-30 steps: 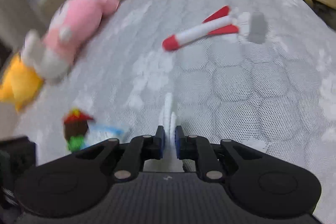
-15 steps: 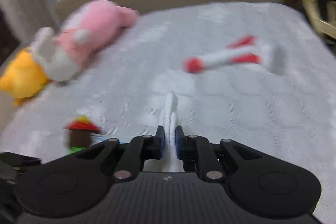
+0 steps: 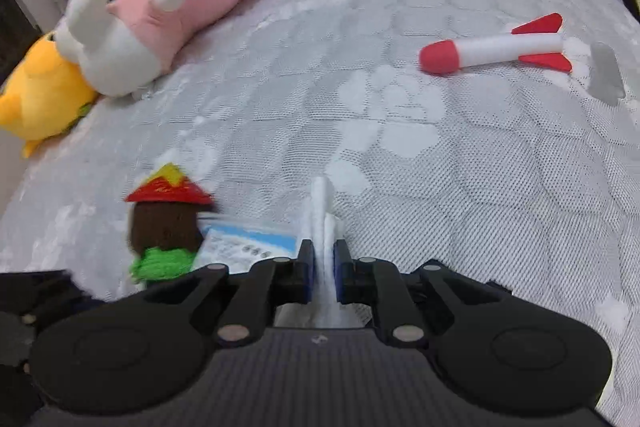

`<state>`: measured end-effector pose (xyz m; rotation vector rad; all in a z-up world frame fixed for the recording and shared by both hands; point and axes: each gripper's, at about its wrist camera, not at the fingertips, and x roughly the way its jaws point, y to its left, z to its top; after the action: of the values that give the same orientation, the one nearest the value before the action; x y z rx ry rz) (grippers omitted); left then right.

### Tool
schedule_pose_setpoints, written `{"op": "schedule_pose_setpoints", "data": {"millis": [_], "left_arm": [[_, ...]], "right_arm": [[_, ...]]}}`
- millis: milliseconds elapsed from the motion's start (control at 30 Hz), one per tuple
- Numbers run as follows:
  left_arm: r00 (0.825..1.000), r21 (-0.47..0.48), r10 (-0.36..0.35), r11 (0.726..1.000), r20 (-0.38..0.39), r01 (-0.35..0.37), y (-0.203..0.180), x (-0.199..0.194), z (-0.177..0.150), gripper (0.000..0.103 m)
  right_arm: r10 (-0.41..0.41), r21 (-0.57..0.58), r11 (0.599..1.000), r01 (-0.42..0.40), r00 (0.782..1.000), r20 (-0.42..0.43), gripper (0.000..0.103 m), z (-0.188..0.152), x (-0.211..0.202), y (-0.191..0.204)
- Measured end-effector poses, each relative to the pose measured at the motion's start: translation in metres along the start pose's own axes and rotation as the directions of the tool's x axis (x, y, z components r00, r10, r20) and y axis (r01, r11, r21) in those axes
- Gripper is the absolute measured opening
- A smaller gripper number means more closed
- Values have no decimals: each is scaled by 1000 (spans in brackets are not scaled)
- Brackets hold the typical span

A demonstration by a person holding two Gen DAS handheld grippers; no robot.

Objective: Clean container

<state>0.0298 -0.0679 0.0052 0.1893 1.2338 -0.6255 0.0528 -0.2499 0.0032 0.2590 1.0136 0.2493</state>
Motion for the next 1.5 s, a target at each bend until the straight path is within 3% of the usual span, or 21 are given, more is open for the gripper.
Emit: {"op": "schedule_pose_setpoints", "data": {"millis": [100, 167, 200, 267, 333, 500, 633, 800, 933, 1000, 1100, 1167, 1233, 1300, 1367, 1433, 1467, 1500], "left_arm": [[999, -9, -49, 999, 9, 50, 1, -5, -1, 101], [987, -47, -157, 986, 28, 158, 5, -12, -2, 101], [975, -69, -218, 973, 43, 220, 8, -18, -2, 101], [934, -111, -351, 928, 69, 357, 16, -28, -2, 101], [911, -138, -397, 902, 110, 410, 23, -37, -3, 102], [930, -235, -340, 901, 137, 364, 44, -41, -6, 102], [943, -266, -319, 904, 98, 333, 48, -33, -8, 102], [927, -235, -372, 897, 57, 374, 39, -22, -8, 102], [942, -246, -334, 912, 22, 329, 39, -13, -9, 102], [950, -258, -311, 918, 9, 302, 42, -8, -9, 102], [946, -260, -322, 913, 14, 315, 43, -6, -8, 103], [929, -238, -370, 900, 24, 365, 40, -8, -7, 103], [892, -222, -450, 867, 34, 446, 36, -8, -5, 103], [862, -219, -504, 837, 51, 502, 34, -10, -3, 103], [815, -238, -573, 782, 91, 576, 36, -13, -3, 103], [771, -282, -615, 720, 164, 634, 44, -16, -1, 103], [757, -308, -619, 693, 207, 651, 52, -19, -1, 103], [751, -333, -614, 674, 243, 659, 59, -20, -1, 103]], "right_arm": [[7, -50, 999, -8, 1000, -11, 13, -4, -24, 8], [-53, -98, 994, 52, 998, -15, 13, 2, -36, 3], [-87, -103, 991, 84, 996, -28, 13, 3, -41, -4], [-156, -95, 984, 150, 986, -62, 13, 3, -54, -22], [-197, -59, 980, 191, 973, -117, 13, -2, -63, -44], [-219, 82, 965, 249, 938, -268, 19, -21, -57, -84], [-141, 166, 965, 202, 937, -320, 26, -25, -39, -88], [34, 279, 960, 28, 976, -214, 8, -14, -24, -70], [126, 352, 933, -78, 985, -115, 8, 5, -18, -65], [111, 360, 930, -73, 990, -86, 8, 15, -20, -70], [0, 287, 958, 17, 998, -59, 8, 30, -35, -79], [-163, 155, 973, 169, 985, -51, 11, 34, -46, -85], [-301, 20, 953, 302, 952, -48, 19, 30, -48, -93], [-382, -30, 924, 381, 922, -65, 24, 21, -49, -104], [-371, -34, 929, 369, 926, -73, 29, 13, -53, -109], [-270, -16, 963, 269, 960, -81, 40, 5, -58, -106], [-192, -4, 981, 192, 976, -100, 48, 1, -59, -103], [-132, 2, 991, 133, 984, -116, 49, -3, -55, -97]]}}
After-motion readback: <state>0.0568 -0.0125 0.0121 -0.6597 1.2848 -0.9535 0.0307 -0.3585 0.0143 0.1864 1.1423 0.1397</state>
